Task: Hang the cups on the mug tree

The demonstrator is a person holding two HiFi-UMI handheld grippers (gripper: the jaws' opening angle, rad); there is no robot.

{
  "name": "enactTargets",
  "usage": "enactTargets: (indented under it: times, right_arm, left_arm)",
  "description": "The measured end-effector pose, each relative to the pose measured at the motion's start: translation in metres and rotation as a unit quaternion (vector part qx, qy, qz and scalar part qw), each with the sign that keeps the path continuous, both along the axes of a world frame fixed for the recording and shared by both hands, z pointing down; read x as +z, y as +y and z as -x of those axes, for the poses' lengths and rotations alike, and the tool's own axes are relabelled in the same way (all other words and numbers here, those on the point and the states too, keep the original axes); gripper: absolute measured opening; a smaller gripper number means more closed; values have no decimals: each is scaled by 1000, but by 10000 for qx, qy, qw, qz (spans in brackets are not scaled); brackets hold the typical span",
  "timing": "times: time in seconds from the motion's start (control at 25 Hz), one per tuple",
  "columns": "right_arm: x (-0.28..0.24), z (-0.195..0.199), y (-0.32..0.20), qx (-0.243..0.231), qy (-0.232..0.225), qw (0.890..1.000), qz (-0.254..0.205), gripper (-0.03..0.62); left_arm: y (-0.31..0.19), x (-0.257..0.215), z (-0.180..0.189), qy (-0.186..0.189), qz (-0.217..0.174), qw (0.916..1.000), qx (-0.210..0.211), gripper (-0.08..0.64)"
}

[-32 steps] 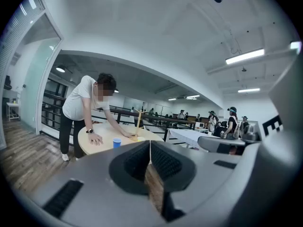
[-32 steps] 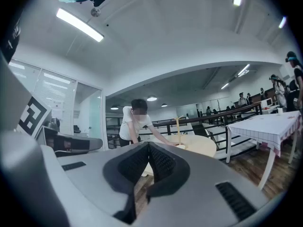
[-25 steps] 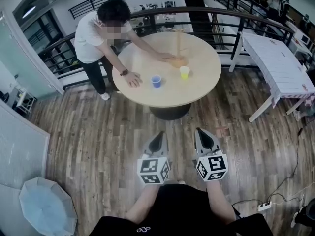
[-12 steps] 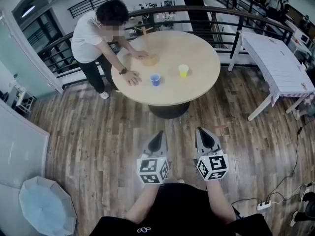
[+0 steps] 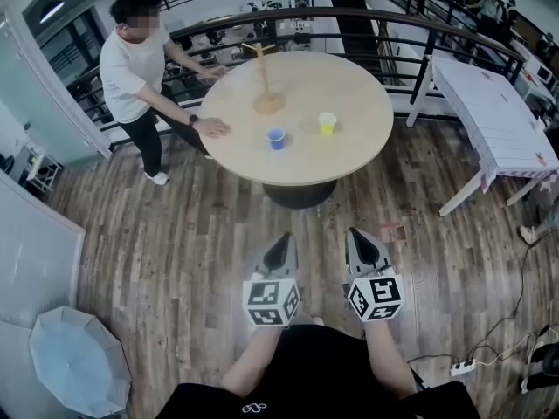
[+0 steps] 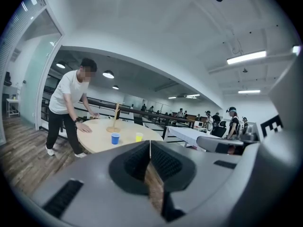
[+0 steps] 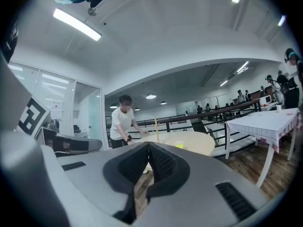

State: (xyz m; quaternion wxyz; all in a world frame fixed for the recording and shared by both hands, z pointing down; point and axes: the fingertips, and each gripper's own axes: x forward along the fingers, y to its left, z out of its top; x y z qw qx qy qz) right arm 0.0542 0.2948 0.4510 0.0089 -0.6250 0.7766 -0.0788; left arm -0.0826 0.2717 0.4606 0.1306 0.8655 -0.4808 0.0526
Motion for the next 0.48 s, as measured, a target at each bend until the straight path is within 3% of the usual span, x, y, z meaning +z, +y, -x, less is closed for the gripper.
enactTargets:
  times: [0.48]
  right_arm:
    - [3, 9, -34, -317, -22, 9995, 69, 9]
  left_arm:
    - [-27, 1, 11, -14, 31, 9995, -329, 14]
